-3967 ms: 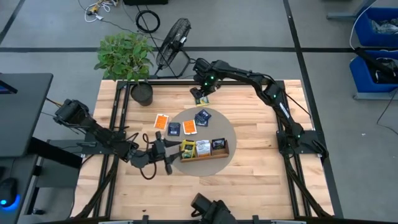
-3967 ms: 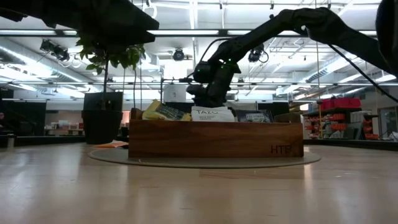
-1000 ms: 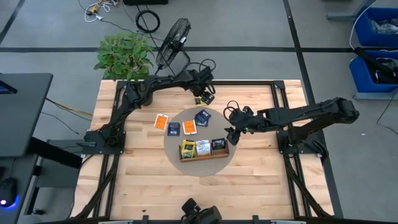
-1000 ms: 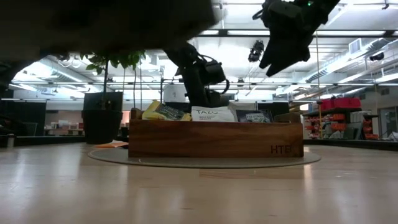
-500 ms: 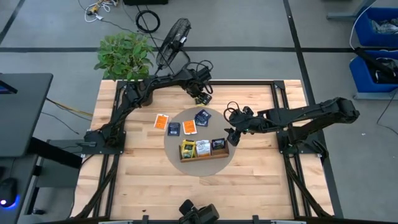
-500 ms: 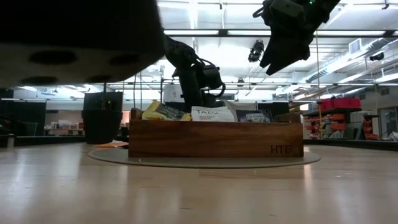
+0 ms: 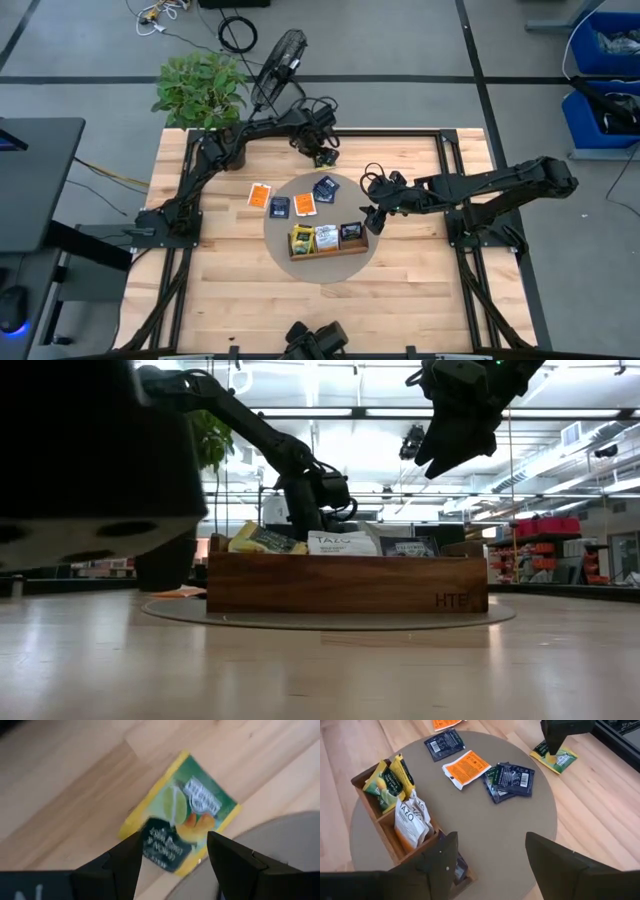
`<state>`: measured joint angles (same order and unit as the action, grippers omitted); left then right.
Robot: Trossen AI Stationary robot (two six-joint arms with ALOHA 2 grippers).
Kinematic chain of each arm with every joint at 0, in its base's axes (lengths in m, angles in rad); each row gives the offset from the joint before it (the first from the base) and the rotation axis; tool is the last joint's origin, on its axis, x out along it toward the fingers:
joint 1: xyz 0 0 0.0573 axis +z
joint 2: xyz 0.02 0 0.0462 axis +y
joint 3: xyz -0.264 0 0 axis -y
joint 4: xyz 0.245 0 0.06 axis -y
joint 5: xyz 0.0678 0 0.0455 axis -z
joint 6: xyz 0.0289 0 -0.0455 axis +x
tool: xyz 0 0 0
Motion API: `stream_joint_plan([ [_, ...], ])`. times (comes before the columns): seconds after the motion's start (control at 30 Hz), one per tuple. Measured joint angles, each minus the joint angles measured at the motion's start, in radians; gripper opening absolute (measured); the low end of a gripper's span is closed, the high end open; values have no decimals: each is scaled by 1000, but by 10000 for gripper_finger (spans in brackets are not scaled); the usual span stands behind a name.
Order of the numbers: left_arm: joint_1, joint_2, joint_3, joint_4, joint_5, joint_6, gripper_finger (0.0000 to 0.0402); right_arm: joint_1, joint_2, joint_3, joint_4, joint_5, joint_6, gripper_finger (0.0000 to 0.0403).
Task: Pick & Place Tea
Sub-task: Put the yellow tea bag into the left section of the wooden organizer
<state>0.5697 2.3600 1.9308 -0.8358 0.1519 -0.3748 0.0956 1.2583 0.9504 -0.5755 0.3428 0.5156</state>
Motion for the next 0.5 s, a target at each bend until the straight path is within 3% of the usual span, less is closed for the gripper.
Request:
stream_joint_plan([
  [0.27, -4, 0, 6, -15, 18, 28, 227, 0, 0, 0, 0, -12, -1, 241],
  [0.5, -4, -2, 96, -145, 10, 103, 227, 0, 0, 0, 0, -20, -19, 241],
])
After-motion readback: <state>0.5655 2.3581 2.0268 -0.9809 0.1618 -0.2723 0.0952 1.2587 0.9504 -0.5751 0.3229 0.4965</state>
